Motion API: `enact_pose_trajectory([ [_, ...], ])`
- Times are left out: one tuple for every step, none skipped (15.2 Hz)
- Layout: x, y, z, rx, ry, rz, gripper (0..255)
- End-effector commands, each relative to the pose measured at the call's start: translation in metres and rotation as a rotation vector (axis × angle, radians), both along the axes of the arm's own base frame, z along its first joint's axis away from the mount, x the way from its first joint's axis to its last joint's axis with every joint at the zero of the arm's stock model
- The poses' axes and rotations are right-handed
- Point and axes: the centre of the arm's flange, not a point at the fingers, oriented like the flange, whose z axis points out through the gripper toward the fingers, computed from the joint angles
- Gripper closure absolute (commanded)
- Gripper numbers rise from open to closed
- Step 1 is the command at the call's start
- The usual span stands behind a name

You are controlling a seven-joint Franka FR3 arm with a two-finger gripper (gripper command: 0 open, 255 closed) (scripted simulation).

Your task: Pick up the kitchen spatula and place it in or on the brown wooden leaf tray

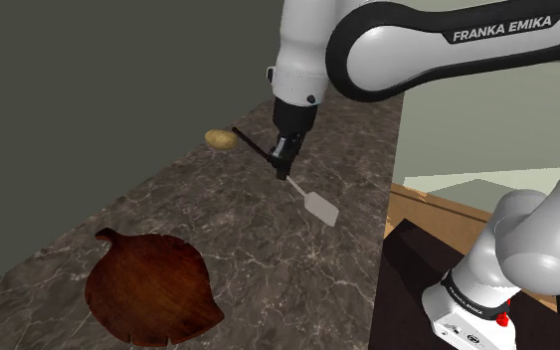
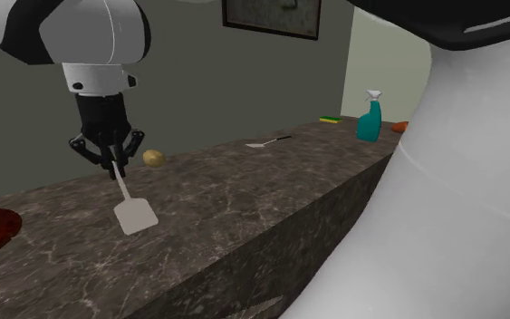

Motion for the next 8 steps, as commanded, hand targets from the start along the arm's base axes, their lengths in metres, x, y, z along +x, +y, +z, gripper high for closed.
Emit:
enact_pose_trajectory([
  [0.002, 0.029, 0.000, 0.001, 0.000, -0.002, 255],
  [0.003, 0.042, 0.001, 0.001, 0.000, -0.002, 255],
  [0.004, 0.055, 0.001, 0.001, 0.000, -0.002, 255],
  [0.005, 0.068, 0.002, 0.001, 0.000, -0.002, 255],
  [0.006, 0.082, 0.002, 0.001, 0.000, -0.002, 255],
  [0.007, 0.095, 0.002, 0.001, 0.000, -0.002, 255],
  [0.008, 0.108, 0.003, 0.001, 0.000, -0.002, 255],
  [0.009, 0.121, 0.003, 0.001, 0.000, -0.002, 255],
])
